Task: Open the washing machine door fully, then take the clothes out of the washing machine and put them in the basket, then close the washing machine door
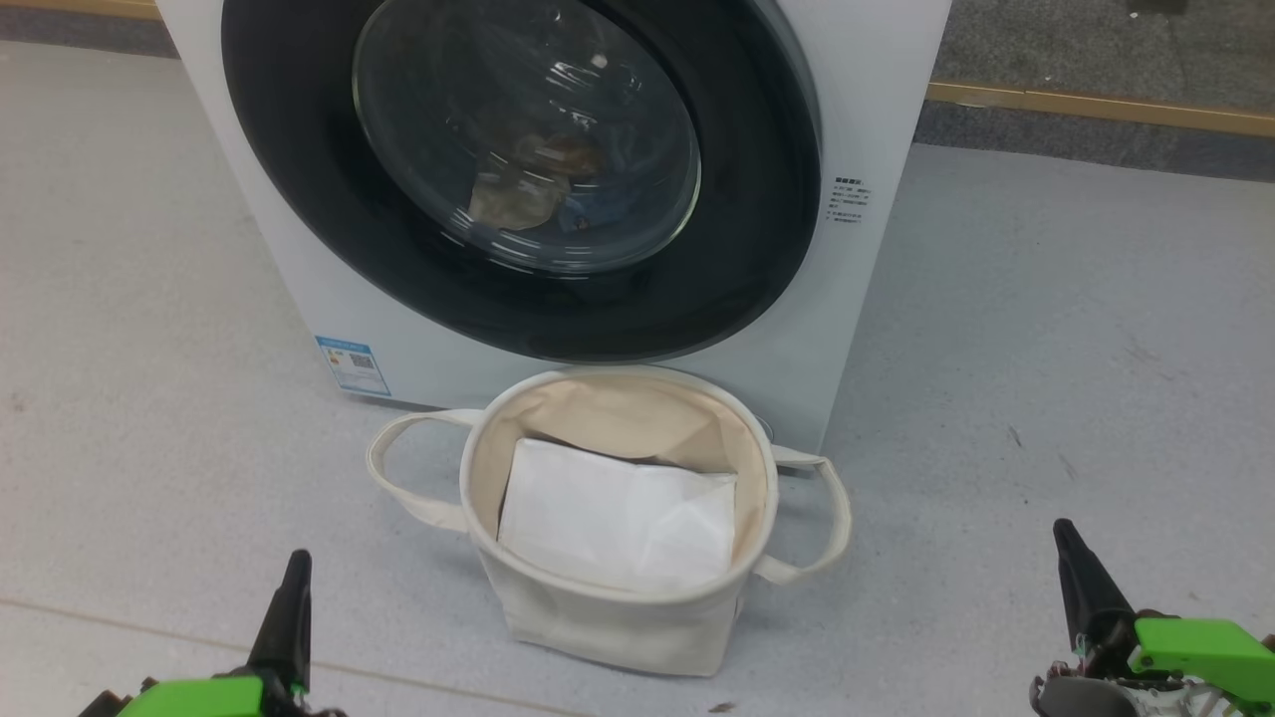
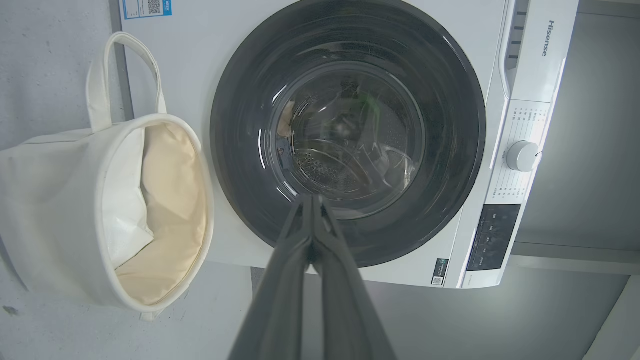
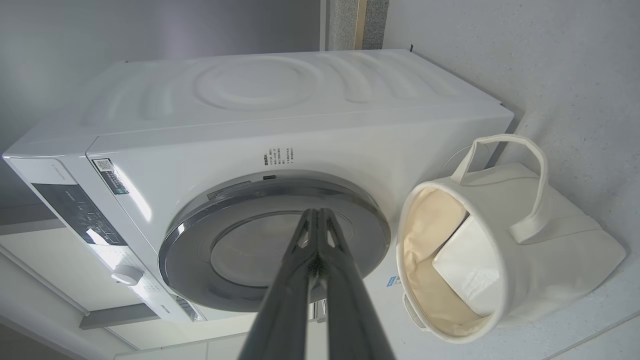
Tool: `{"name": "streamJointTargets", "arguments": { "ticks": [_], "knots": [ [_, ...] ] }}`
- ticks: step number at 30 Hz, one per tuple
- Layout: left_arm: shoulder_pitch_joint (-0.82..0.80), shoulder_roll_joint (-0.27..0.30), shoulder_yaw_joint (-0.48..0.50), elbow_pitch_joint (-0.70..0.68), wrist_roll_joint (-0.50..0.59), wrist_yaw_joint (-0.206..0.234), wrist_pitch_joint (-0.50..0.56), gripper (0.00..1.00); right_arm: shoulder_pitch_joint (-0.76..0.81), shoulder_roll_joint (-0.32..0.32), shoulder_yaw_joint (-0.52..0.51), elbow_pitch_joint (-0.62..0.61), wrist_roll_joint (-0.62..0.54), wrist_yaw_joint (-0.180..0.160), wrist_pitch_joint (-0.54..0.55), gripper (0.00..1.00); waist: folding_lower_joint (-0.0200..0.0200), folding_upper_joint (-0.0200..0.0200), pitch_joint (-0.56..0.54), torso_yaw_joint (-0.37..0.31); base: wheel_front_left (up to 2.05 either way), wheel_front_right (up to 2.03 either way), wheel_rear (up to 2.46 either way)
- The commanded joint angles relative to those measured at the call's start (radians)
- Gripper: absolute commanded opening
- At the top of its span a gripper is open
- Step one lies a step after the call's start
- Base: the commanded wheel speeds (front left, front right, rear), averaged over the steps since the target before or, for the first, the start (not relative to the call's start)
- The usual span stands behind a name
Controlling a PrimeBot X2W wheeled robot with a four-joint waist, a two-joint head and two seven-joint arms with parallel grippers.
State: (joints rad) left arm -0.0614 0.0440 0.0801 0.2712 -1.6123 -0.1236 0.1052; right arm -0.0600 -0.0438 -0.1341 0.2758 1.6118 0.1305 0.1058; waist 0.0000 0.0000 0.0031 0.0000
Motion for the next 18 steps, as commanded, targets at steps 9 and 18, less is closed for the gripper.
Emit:
{"name": "streamJointTargets", "arguments": {
  "ticks": [9,18],
  "knots": [
    [-0.047,0.006,0.035,-0.026,0.005,-0.007,0.009,0.0,-0.048,-0.006,0.02,-0.031,-0.004,0.0,0.008,0.0,0.0,0.0,0.0,0.0,0.0,0.0,0.0],
    [0.006,-0.002,-0.003,0.026,0.001,0.002,-0.009,1.0,0.006,0.003,0.006,0.023,-0.006,0.0,-0.009,1.0,0.0001,0.0,0.0,0.0,0.0,0.0,0.0]
  ]
}}
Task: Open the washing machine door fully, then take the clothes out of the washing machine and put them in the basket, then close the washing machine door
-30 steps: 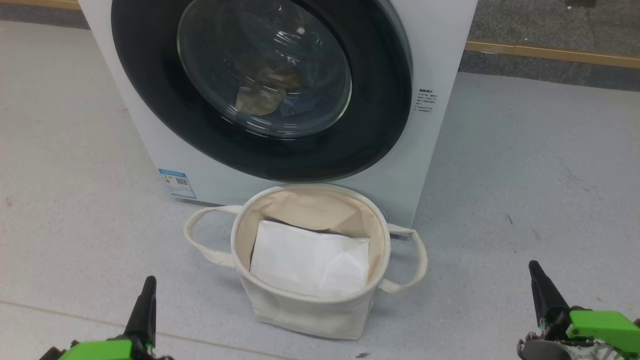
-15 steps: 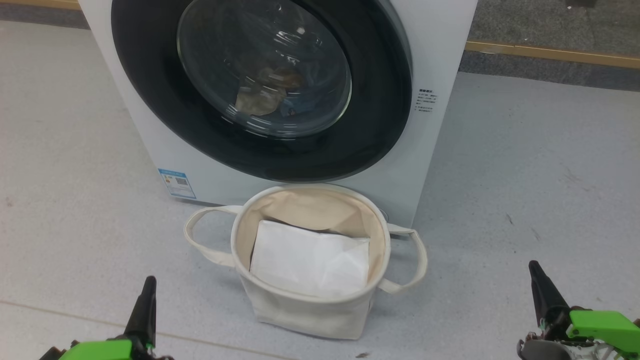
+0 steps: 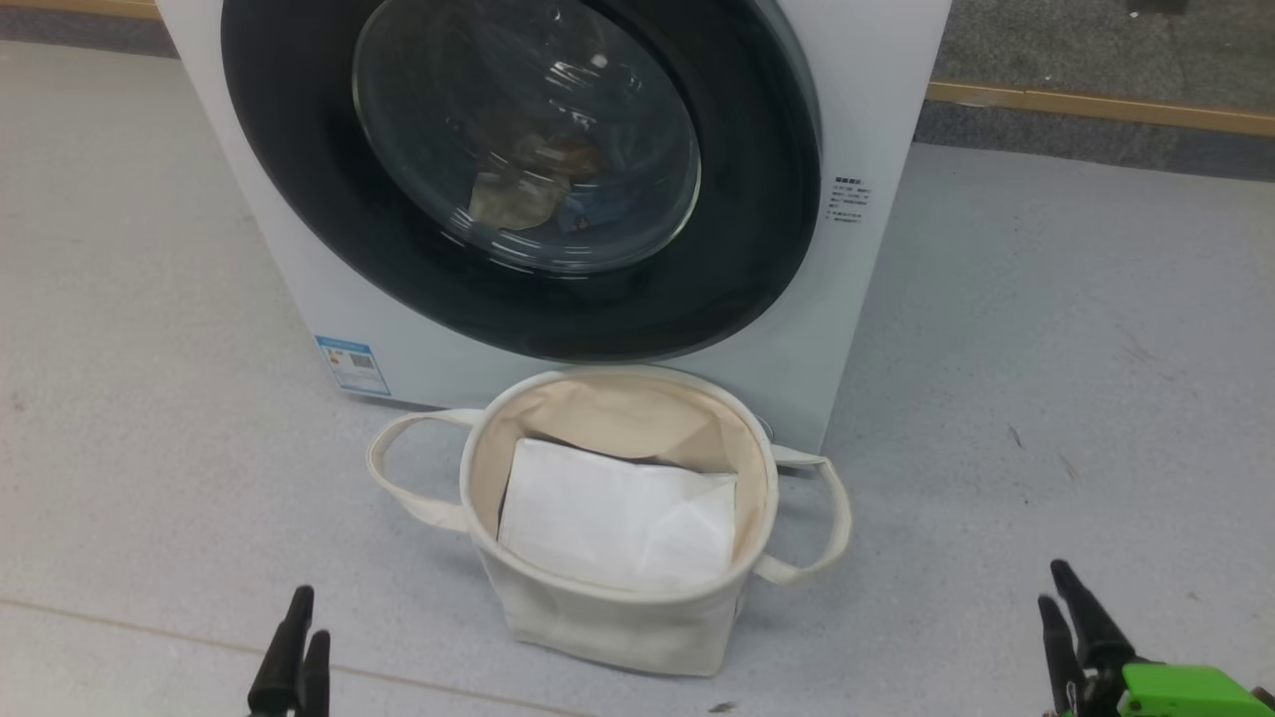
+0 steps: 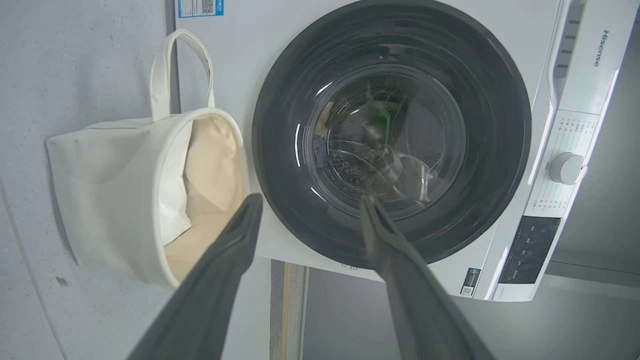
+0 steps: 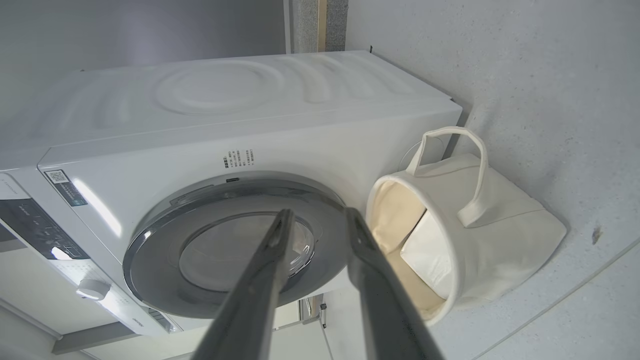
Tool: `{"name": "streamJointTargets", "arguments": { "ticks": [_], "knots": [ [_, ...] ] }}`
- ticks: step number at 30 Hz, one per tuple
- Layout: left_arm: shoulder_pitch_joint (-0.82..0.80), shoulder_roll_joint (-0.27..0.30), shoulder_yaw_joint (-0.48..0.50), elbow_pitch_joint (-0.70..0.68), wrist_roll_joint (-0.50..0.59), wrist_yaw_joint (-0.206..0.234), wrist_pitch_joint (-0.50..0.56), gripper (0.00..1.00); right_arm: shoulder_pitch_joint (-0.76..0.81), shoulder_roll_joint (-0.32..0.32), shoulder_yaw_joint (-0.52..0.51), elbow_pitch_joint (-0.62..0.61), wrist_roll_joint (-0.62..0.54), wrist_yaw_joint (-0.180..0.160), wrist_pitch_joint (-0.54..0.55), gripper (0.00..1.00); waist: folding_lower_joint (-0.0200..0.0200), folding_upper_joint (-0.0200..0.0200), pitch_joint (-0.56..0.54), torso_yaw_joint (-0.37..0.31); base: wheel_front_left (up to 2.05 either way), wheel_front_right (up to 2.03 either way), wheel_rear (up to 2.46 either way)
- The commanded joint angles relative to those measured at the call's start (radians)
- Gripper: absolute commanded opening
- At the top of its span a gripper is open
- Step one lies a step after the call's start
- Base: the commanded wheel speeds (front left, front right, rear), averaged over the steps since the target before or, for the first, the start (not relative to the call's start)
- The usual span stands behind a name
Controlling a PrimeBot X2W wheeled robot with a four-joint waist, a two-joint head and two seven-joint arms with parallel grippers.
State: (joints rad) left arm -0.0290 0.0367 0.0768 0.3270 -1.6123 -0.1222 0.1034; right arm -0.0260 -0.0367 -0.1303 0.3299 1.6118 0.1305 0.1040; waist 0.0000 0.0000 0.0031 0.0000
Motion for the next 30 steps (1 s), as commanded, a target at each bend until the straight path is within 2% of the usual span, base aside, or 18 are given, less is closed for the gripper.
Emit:
{"name": "streamJointTargets", "arguments": {
  "ticks": [1,4,9,16,30],
  "knots": [
    [-0.027,0.005,0.001,-0.031,0.002,0.001,-0.01,1.0,-0.029,-0.004,0.004,-0.033,-0.008,0.0,-0.01,1.0,0.0004,0.0,0.0,0.0,0.0,0.0,0.0],
    [-0.028,0.005,0.001,-0.035,0.006,0.002,-0.019,1.0,-0.033,-0.004,0.006,-0.038,-0.016,0.0,-0.019,1.0,0.0022,0.0,-0.002,0.001,0.0,0.0,0.0],
    [-0.03,0.006,0.009,-0.046,0.02,0.008,-0.033,1.0,-0.039,-0.005,0.008,-0.047,-0.033,0.0,-0.033,1.0,0.0002,0.0,-0.001,0.003,0.0,0.0,0.0],
    [-0.038,0.006,0.029,-0.08,0.076,0.019,-0.054,1.0,-0.055,-0.005,0.008,-0.065,-0.082,0.0,-0.054,1.0,0.0,0.0,-0.001,0.005,0.0,0.0,0.0],
    [-0.061,0.007,0.026,-0.196,0.298,0.041,-0.092,1.0,-0.11,-0.008,0.04,-0.12,-0.292,0.0,-0.092,1.0,0.0,0.0,0.0,0.008,0.0,0.0,0.0]
  ]
}}
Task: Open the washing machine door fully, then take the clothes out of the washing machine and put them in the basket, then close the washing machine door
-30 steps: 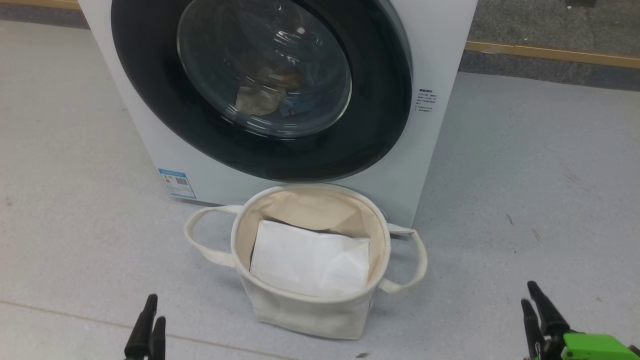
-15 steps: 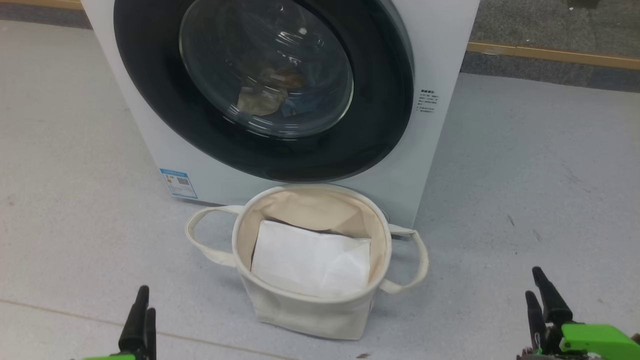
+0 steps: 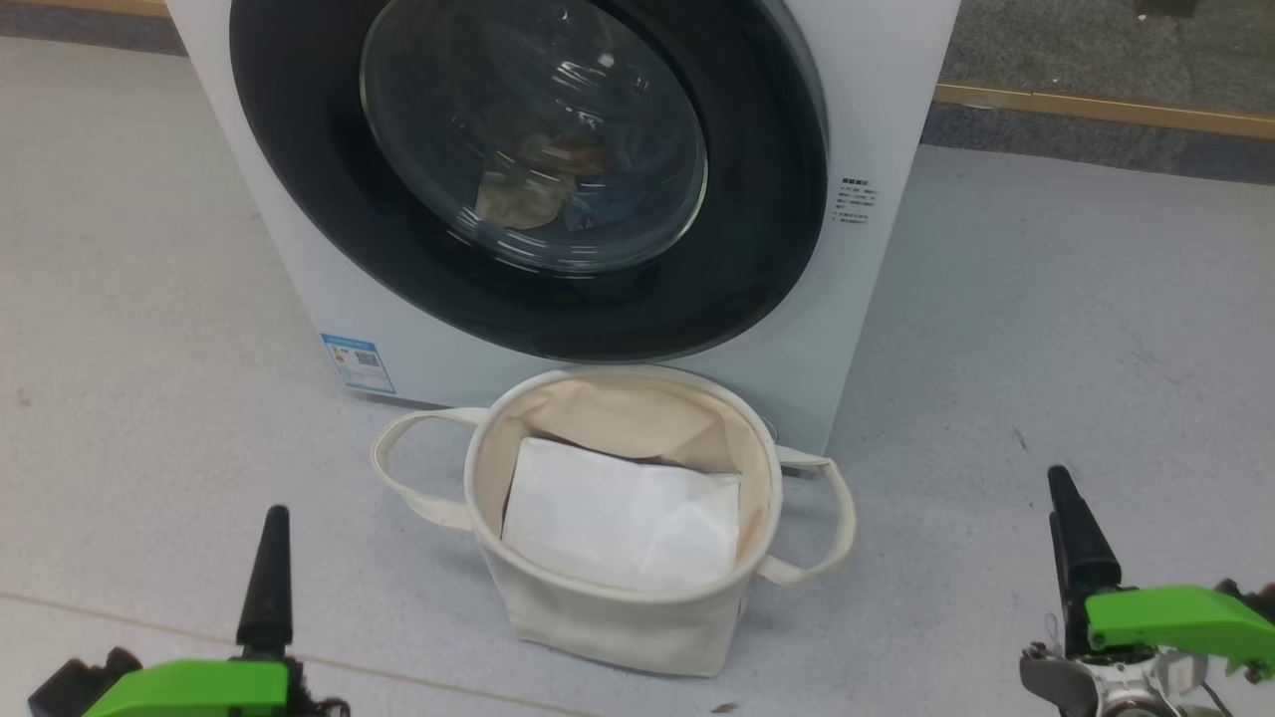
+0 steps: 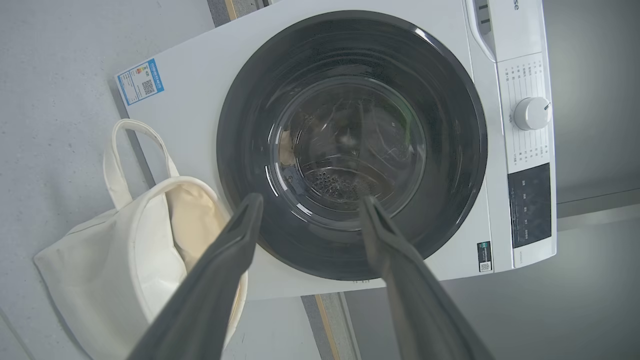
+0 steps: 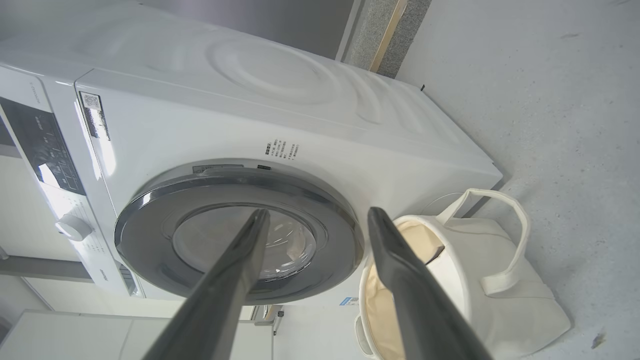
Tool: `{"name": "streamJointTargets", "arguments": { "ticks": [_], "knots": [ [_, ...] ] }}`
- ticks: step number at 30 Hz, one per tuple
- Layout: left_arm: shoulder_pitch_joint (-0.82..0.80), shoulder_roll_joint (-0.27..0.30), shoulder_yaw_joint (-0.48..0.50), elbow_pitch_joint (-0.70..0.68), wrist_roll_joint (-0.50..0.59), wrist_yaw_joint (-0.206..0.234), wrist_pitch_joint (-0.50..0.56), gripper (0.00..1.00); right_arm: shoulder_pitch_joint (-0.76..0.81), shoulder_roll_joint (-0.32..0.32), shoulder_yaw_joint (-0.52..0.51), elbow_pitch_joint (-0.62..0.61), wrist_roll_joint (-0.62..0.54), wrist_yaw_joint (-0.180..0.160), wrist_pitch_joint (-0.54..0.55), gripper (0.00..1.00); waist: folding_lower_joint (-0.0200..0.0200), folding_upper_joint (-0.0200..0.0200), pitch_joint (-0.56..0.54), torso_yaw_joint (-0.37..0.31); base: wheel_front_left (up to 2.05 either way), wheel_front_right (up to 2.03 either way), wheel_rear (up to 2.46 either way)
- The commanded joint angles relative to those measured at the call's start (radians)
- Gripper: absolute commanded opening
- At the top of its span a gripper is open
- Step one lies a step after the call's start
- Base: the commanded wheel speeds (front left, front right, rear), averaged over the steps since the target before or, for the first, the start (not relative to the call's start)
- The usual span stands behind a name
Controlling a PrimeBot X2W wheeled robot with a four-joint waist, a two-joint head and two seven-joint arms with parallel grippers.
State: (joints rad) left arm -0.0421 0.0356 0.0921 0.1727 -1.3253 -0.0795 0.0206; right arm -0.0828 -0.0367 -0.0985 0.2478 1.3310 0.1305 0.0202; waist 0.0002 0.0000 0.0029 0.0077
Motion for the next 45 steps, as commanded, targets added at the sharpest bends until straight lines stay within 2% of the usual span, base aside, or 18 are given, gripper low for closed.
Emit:
{"name": "streamJointTargets", "arguments": {
  "ticks": [1,2,10,18,23,36,45],
  "knots": [
    [-0.05,0.008,0.006,-0.05,0.038,-0.003,-0.012,1.0,-0.057,-0.009,0.012,-0.043,-0.03,0.0,-0.011,1.0,-0.0001,0.0,0.0,0.001,0.0,0.0,0.0],
    [-0.054,0.008,-0.002,-0.066,0.086,-0.001,-0.018,1.0,-0.065,-0.012,0.022,-0.051,-0.062,0.0,-0.016,1.0,-0.0001,0.0,0.0,0.002,0.0,0.0,0.0],
    [-0.065,0.012,-0.044,-0.111,0.232,0.002,-0.041,1.0,-0.09,-0.027,0.058,-0.082,-0.201,0.0,-0.031,1.0,-0.0001,0.0,-0.003,0.007,0.0,0.0,0.0],
    [-0.072,0.05,-0.117,-0.126,0.43,0.01,-0.064,1.0,-0.11,-0.043,0.092,-0.103,-0.337,0.0,-0.048,1.0,-0.0001,0.0,-0.004,0.011,0.0,0.0,0.0],
    [-0.08,0.065,-0.162,-0.126,0.51,0.019,-0.079,1.0,-0.121,-0.056,0.126,-0.104,-0.422,0.0,-0.056,1.0,-0.0001,0.0,-0.003,0.012,0.0,0.0,0.0],
    [-0.108,0.116,-0.235,-0.061,0.762,0.086,-0.115,1.0,-0.146,-0.059,0.162,-0.074,-0.678,0.0,-0.049,1.0,-0.0001,0.0,0.0,0.015,0.0,0.0,0.0],
    [-0.123,0.119,-0.285,-0.058,0.884,0.112,-0.139,1.0,-0.16,-0.045,0.177,-0.064,-0.802,0.0,-0.062,1.0,-0.0001,0.0,-0.002,0.019,0.0,0.0,0.0]
  ]
}}
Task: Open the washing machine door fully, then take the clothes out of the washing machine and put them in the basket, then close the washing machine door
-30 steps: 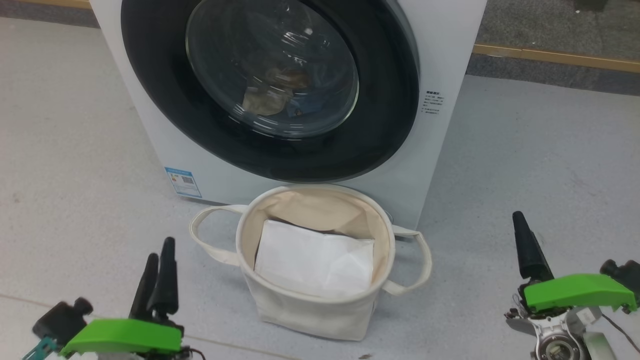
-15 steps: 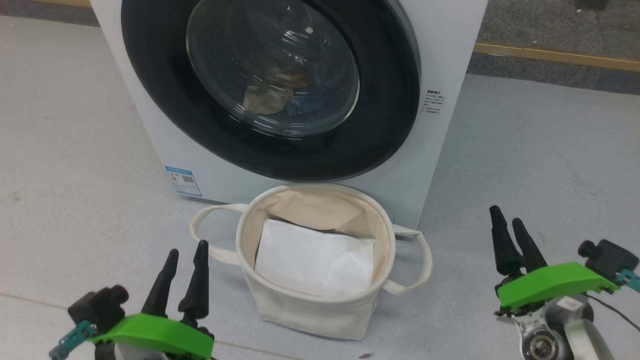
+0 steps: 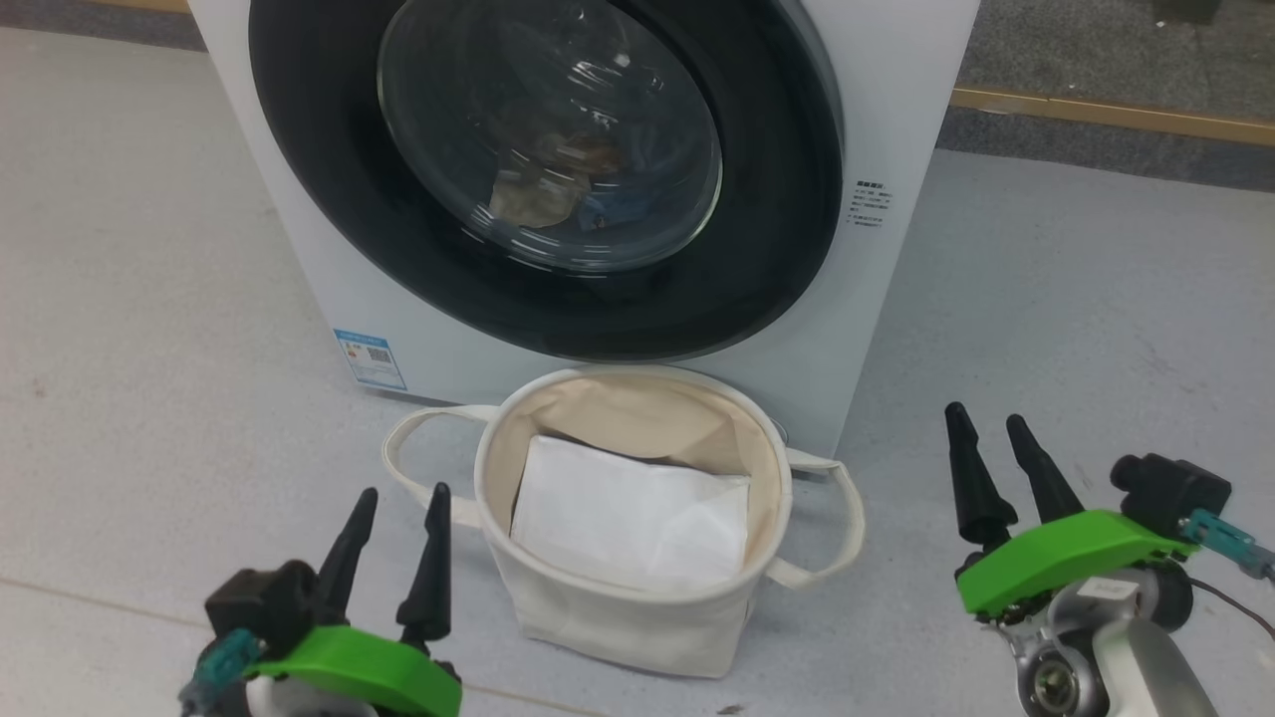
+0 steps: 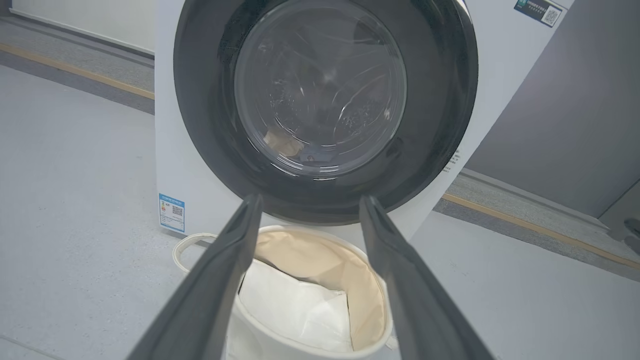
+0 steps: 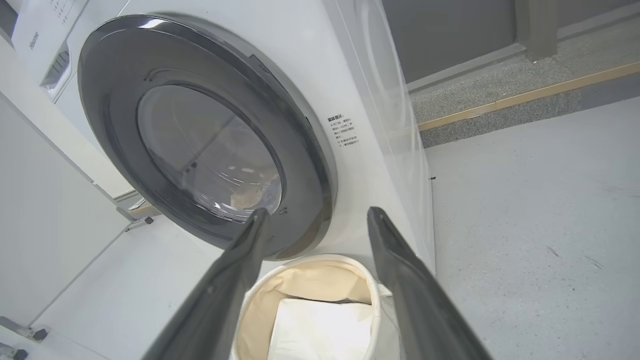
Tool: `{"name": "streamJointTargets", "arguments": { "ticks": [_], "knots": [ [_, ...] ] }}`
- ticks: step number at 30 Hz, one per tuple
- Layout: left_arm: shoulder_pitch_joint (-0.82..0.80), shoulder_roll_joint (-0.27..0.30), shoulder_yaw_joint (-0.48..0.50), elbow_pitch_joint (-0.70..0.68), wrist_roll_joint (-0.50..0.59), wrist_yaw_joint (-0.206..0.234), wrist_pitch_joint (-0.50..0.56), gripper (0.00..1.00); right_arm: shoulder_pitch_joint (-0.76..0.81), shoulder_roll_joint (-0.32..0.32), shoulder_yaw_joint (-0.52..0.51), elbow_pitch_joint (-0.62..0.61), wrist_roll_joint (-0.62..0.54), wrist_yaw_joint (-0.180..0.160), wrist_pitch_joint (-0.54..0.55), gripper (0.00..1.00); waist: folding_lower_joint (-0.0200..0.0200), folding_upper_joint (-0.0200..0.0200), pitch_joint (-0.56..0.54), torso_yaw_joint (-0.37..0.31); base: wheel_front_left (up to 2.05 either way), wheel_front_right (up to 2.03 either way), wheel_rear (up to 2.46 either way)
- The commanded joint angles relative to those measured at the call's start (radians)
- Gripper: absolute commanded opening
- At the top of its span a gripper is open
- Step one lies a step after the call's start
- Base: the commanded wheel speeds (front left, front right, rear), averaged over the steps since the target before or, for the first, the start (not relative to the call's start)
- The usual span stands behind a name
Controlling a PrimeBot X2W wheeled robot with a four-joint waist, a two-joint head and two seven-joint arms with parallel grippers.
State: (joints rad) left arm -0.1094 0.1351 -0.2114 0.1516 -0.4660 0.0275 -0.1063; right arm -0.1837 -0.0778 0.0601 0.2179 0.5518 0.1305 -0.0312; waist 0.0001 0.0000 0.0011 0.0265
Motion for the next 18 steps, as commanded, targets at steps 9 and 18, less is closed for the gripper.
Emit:
{"name": "streamJointTargets", "arguments": {
  "ticks": [9,18],
  "knots": [
    [-0.065,0.035,-0.029,-0.033,0.145,0.021,-0.039,1.0,-0.073,0.003,0.029,-0.035,-0.164,0.0,-0.038,1.0,0.0,0.0,-0.002,0.001,0.0,0.0,0.0],
    [-0.071,0.044,-0.078,-0.027,0.25,0.031,-0.066,1.0,-0.079,0.007,0.058,-0.007,-0.309,0.0,-0.057,1.0,0.0,0.0,-0.004,0.001,0.0,0.0,0.0]
  ]
}}
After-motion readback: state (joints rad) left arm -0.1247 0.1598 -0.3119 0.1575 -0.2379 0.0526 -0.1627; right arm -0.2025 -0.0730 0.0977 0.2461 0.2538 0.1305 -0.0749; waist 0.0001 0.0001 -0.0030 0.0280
